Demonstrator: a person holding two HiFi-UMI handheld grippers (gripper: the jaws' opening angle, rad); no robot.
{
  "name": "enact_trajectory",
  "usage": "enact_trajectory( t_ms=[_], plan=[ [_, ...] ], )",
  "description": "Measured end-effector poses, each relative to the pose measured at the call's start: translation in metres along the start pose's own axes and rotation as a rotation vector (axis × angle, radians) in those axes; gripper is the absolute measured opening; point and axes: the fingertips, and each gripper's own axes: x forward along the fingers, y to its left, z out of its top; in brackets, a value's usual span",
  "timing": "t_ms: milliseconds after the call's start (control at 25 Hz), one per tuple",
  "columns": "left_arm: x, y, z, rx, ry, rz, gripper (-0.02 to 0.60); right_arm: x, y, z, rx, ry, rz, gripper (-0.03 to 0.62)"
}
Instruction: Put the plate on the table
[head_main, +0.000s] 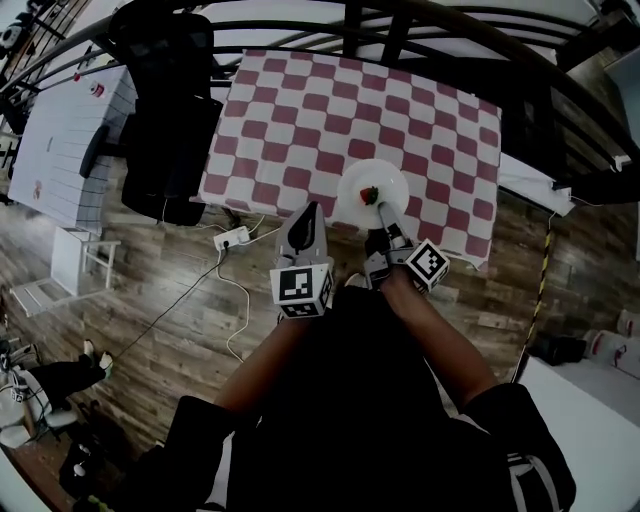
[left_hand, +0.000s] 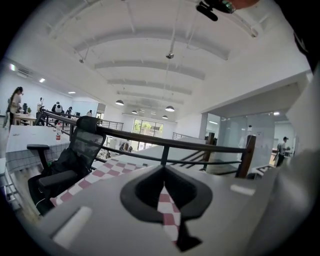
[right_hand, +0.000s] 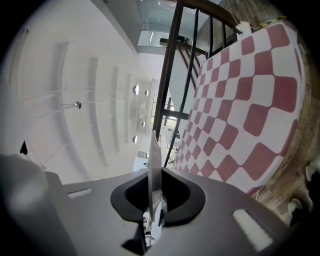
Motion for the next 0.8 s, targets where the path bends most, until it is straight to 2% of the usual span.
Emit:
enact_trajectory(
  t_ms=[160, 280, 400, 520, 800],
  plan=[
    [0.017, -0.018, -0.003, -0.021, -0.002, -0.038, 0.009, 0.026, -0.018, 0.015, -0.024, 0.023, 0.05, 0.018],
    [0.028, -0.026, -0.005, -0.027, 0.002, -0.047, 0.009, 0.041, -0.043, 0.025, 0.012, 0.019, 0.027, 0.018],
    [0.034, -0.029, -0.001, -0.014, -0.012, -0.041, 0.009, 0.056, -0.061, 0.034, 0.023, 0.026, 0.027, 0.018],
    [0.04, -0.027, -0.003, -0.002, -0.014, -0.019, 0.009, 0.073, -0.074, 0.041, -0.011, 0.051, 0.04, 0.018],
    [0.044, -0.02, -0.02, -0.008, 0.034, 0.005, 0.009, 0.098, -0.108, 0.032, -0.019, 0.11, 0.008, 0.018]
  ],
)
